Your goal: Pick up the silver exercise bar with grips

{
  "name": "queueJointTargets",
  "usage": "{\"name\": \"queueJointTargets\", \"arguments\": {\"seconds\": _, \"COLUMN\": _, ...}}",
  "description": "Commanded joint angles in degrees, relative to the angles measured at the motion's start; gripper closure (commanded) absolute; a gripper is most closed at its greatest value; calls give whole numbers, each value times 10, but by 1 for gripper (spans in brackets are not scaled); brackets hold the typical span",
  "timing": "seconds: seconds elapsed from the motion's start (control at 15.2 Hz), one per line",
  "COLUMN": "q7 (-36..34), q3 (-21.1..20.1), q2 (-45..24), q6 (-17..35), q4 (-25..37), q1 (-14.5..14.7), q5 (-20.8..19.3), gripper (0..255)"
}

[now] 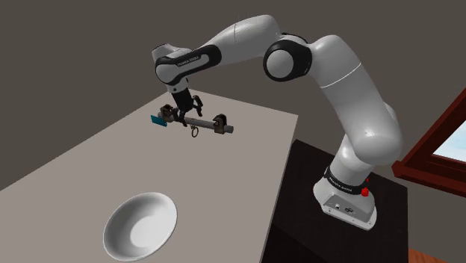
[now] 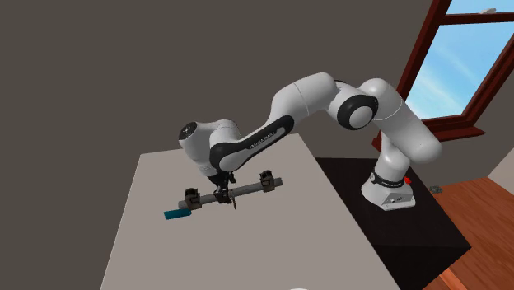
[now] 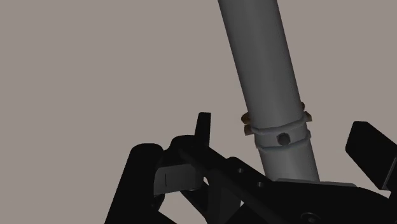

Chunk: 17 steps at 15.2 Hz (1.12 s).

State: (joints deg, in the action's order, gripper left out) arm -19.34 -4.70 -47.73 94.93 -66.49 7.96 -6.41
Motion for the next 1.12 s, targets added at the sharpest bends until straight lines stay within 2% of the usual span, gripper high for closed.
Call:
{"name": "queueJointTargets", "arguments": {"seconds": 0.0, "q7": -1, "q3": 0, "q2": -8, "q6": 8, "q4": 0, "q1": 1, "q5": 0, "gripper": 0}}
{"name": "queueJointTargets", "arguments": {"seconds": 0.26, "q7": -2, "q3": 1, "q2": -17, "q6": 22, "q4": -5, "q1": 1, "q5": -1, "gripper": 0}}
{"name": "queueJointTargets", "arguments": {"seconds": 0.33, "q7": -2, "q3": 1, "q2": -15, "q6": 23, "q4": -8, "q1": 0, "q5": -1, "gripper": 255}}
{"name": "queueJointTargets", "arguments": {"seconds": 1.06, "q7": -1, "q3": 0, "q2": -10, "q6": 11, "q4": -1, "q1": 1, "q5": -1, "gripper": 255}}
